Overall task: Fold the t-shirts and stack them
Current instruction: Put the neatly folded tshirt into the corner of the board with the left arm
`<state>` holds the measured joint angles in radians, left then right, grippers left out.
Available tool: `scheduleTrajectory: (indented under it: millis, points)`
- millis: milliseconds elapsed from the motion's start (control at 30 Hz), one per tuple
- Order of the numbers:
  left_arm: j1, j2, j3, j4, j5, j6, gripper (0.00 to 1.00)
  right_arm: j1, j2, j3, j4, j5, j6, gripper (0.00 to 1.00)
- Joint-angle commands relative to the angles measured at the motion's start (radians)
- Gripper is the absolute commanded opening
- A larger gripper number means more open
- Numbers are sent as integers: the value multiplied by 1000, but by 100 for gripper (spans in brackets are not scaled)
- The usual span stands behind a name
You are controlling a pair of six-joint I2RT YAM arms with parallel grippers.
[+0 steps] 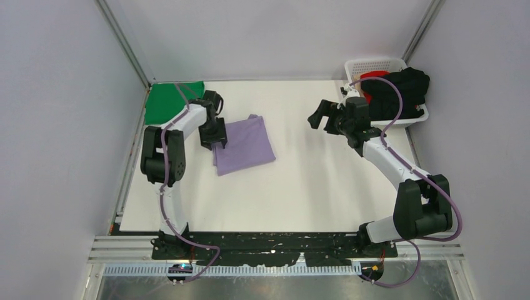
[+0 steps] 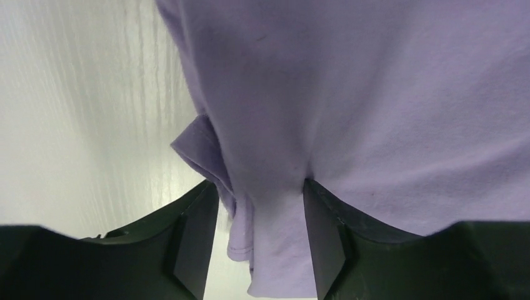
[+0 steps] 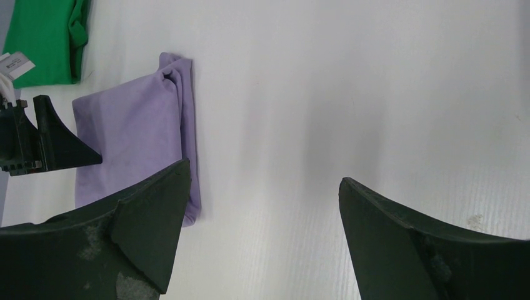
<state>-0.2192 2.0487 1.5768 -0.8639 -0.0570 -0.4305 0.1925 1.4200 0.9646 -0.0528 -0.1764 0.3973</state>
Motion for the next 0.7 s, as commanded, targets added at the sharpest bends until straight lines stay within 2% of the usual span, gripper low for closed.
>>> scheduleTrajectory:
  millis: [0, 100, 233, 367, 433, 533, 567, 667]
  points:
    - [24, -98, -94, 81, 30, -84, 57, -4, 1, 17, 25, 14, -17, 95]
    - [36, -91, -129, 136, 98, -115, 59, -4, 10, 20, 26, 11, -17, 95]
    - [38, -19, -102, 137, 205, -147, 57, -3, 13, 19, 24, 10, -17, 95]
    - [41, -21, -114, 158, 224, -165, 47, -4, 2, 16, 25, 15, -21, 96]
    - [41, -13, -105, 152, 236, -165, 36, -4, -3, 15, 25, 17, -23, 95]
    - [41, 2, -91, 163, 269, -157, 7, -4, -8, 13, 25, 13, -26, 95]
    - [41, 7, -83, 162, 272, -154, 0, -4, -11, 12, 25, 12, -26, 95]
    - [40, 30, -12, 120, 232, -127, 0, -4, -20, 9, 25, 15, -31, 95]
